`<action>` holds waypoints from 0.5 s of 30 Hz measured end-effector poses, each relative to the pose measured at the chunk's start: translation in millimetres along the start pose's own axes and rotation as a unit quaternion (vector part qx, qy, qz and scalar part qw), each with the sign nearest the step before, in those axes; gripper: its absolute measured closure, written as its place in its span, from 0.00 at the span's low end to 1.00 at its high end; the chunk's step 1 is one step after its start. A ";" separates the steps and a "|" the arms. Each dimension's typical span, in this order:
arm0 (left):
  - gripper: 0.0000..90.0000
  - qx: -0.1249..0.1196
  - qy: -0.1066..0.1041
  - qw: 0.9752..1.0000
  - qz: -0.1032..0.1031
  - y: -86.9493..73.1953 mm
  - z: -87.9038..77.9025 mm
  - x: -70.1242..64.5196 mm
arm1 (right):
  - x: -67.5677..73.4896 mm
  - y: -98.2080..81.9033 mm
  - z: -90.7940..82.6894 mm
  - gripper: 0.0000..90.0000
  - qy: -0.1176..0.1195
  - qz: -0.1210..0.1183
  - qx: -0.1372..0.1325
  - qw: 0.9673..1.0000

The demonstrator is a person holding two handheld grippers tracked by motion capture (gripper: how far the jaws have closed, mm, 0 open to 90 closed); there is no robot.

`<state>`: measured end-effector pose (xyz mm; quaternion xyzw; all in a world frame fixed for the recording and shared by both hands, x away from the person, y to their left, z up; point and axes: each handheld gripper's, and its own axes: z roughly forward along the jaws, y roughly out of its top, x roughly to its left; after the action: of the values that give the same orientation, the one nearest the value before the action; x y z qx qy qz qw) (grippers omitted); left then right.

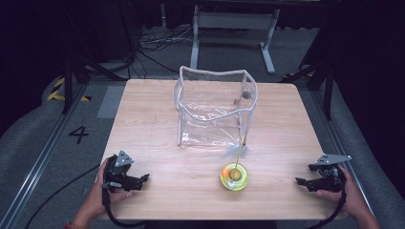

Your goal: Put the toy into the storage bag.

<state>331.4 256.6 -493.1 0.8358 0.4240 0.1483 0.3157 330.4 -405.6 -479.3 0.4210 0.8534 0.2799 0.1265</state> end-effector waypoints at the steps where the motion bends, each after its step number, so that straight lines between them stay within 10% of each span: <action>1: 0.01 0.000 0.000 1.000 0.001 0.1 0.2 0.3 | 0.0 1.2 -1.4 0.23 0.001 -0.002 0.001 1.000; 15: 0.00 0.002 0.002 1.000 -0.002 0.5 0.2 -0.2 | 19.9 40.5 -30.6 0.27 0.012 -0.066 -0.014 0.998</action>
<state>331.7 256.1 -493.0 0.8351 0.4267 0.1483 0.3140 330.6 -381.5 -430.4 0.3588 0.8769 0.2879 0.1397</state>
